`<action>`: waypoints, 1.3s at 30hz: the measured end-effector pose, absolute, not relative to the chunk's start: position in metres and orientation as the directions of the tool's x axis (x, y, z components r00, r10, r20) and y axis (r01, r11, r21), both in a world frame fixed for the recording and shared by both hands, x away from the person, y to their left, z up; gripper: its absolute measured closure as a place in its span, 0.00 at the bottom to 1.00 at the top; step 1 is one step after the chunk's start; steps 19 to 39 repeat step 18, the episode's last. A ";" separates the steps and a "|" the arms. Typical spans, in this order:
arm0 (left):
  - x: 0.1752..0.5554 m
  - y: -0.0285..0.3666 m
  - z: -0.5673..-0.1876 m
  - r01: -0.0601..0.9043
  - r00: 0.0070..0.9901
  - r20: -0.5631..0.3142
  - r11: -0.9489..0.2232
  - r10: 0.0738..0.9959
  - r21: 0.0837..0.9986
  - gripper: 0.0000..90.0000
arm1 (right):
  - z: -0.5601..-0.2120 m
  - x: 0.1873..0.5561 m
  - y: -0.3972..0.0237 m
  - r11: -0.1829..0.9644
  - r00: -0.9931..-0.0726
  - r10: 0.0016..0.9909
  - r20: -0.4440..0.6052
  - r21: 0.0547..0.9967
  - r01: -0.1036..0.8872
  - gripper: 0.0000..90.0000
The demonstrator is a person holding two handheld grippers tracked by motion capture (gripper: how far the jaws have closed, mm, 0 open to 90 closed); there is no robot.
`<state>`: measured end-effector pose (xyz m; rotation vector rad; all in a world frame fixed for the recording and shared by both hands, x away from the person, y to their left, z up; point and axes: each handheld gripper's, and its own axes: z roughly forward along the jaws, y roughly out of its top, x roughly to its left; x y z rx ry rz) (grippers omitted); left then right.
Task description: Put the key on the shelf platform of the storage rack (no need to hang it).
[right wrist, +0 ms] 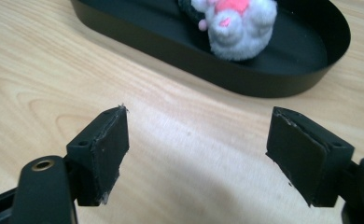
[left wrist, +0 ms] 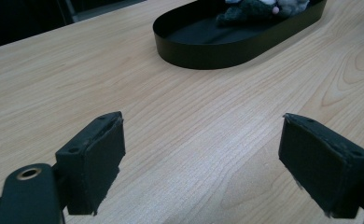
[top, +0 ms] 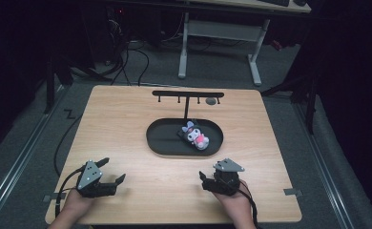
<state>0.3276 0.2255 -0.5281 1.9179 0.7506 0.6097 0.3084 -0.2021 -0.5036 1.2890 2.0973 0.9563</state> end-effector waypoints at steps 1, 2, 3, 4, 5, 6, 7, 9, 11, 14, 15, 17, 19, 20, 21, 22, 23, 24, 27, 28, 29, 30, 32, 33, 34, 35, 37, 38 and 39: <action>0.328 0.226 -0.528 0.245 0.687 0.099 -0.357 0.720 0.902 0.17 | -0.506 0.302 -0.204 0.306 -0.430 0.901 -0.056 0.785 0.538 0.23; 0.327 0.226 -0.528 0.245 0.687 0.100 -0.359 0.720 0.900 0.17 | -0.507 0.296 -0.205 0.299 -0.423 0.904 -0.061 0.799 0.523 0.23; 0.327 0.225 -0.528 0.243 0.686 0.101 -0.358 0.720 0.902 0.17 | -0.512 0.282 -0.209 0.266 -0.404 0.912 -0.069 0.850 0.455 0.24; 0.328 0.225 -0.528 0.245 0.686 0.100 -0.358 0.721 0.901 0.17 | -0.515 0.276 -0.211 0.258 -0.400 0.913 -0.074 0.866 0.428 0.24; 0.328 0.225 -0.528 0.247 0.685 0.099 -0.357 0.722 0.901 0.17 | -0.517 0.272 -0.212 0.272 -0.422 0.904 -0.065 0.849 0.452 0.24; 0.328 0.225 -0.528 0.246 0.686 0.098 -0.356 0.721 0.901 0.17 | -0.516 0.270 -0.212 0.311 -0.445 0.892 -0.081 0.823 0.474 0.23; 0.328 0.225 -0.528 0.247 0.686 0.096 -0.356 0.721 0.902 0.17 | -0.516 0.268 -0.213 0.327 -0.444 0.890 -0.103 0.822 0.466 0.23; 0.329 0.225 -0.528 0.252 0.684 0.096 -0.357 0.723 0.899 0.17 | -0.517 0.264 -0.215 0.307 -0.436 0.896 -0.087 0.832 0.463 0.23; 0.328 0.225 -0.528 0.248 0.685 0.100 -0.360 0.721 0.899 0.17 | -0.517 0.265 -0.214 0.304 -0.441 0.894 -0.081 0.832 0.465 0.23; 0.328 0.225 -0.528 0.247 0.688 0.102 -0.363 0.718 0.898 0.17 | -0.518 0.266 -0.212 0.319 -0.440 0.893 -0.096 0.825 0.467 0.23; 0.328 0.225 -0.528 0.246 0.687 0.099 -0.359 0.719 0.900 0.17 | -0.519 0.267 -0.211 0.319 -0.442 0.892 -0.096 0.825 0.467 0.23; 0.329 0.225 -0.528 0.249 0.686 0.097 -0.358 0.721 0.900 0.17 | -0.519 0.266 -0.210 0.323 -0.441 0.892 -0.102 0.827 0.461 0.23; 0.329 0.225 -0.528 0.250 0.686 0.095 -0.356 0.721 0.900 0.17 | -0.518 0.266 -0.210 0.319 -0.437 0.894 -0.101 0.828 0.462 0.23; 0.329 0.225 -0.528 0.250 0.686 0.095 -0.356 0.721 0.900 0.17 | -0.518 0.266 -0.210 0.319 -0.437 0.894 -0.101 0.828 0.462 0.23; 0.329 0.225 -0.528 0.250 0.686 0.095 -0.356 0.721 0.900 0.17 | -0.518 0.266 -0.210 0.319 -0.437 0.894 -0.101 0.828 0.462 0.23; 0.329 0.225 -0.528 0.250 0.686 0.095 -0.356 0.721 0.900 0.17 | -0.518 0.266 -0.210 0.319 -0.437 0.894 -0.101 0.828 0.462 0.23; 0.329 0.225 -0.528 0.250 0.686 0.095 -0.356 0.721 0.900 0.17 | -0.518 0.266 -0.210 0.319 -0.437 0.894 -0.101 0.828 0.462 0.23; 0.329 0.225 -0.528 0.250 0.686 0.095 -0.356 0.721 0.900 0.17 | -0.518 0.266 -0.210 0.319 -0.437 0.894 -0.101 0.828 0.462 0.23; 0.329 0.225 -0.528 0.250 0.686 0.095 -0.356 0.721 0.900 0.17 | -0.518 0.266 -0.210 0.319 -0.437 0.894 -0.101 0.828 0.462 0.23; 0.329 0.225 -0.528 0.250 0.686 0.095 -0.356 0.721 0.900 0.17 | -0.518 0.266 -0.210 0.319 -0.437 0.894 -0.101 0.828 0.462 0.23; 0.329 0.225 -0.528 0.250 0.686 0.095 -0.356 0.721 0.900 0.17 | -0.518 0.266 -0.210 0.319 -0.437 0.894 -0.101 0.828 0.462 0.23; 0.329 0.225 -0.528 0.250 0.686 0.095 -0.356 0.721 0.900 0.17 | -0.518 0.266 -0.210 0.319 -0.437 0.894 -0.101 0.828 0.462 0.23; 0.329 0.225 -0.528 0.250 0.686 0.095 -0.356 0.721 0.900 0.17 | -0.518 0.266 -0.210 0.319 -0.437 0.894 -0.101 0.828 0.462 0.23; 0.329 0.225 -0.528 0.250 0.686 0.095 -0.356 0.721 0.900 0.17 | -0.518 0.266 -0.210 0.319 -0.437 0.894 -0.101 0.828 0.462 0.23; 0.329 0.225 -0.528 0.250 0.686 0.095 -0.356 0.721 0.900 0.17 | -0.518 0.266 -0.210 0.319 -0.437 0.894 -0.101 0.828 0.462 0.23; 0.329 0.225 -0.528 0.250 0.686 0.095 -0.356 0.721 0.900 0.17 | -0.518 0.266 -0.210 0.319 -0.437 0.894 -0.101 0.828 0.462 0.23; 0.329 0.225 -0.528 0.250 0.686 0.095 -0.356 0.721 0.900 0.17 | -0.518 0.266 -0.210 0.319 -0.437 0.894 -0.101 0.828 0.462 0.23; 0.329 0.225 -0.528 0.250 0.686 0.095 -0.356 0.721 0.900 0.17 | -0.518 0.266 -0.210 0.319 -0.437 0.894 -0.101 0.828 0.462 0.23; 0.329 0.225 -0.528 0.250 0.686 0.095 -0.356 0.721 0.900 0.17 | -0.518 0.266 -0.210 0.319 -0.437 0.894 -0.101 0.828 0.462 0.23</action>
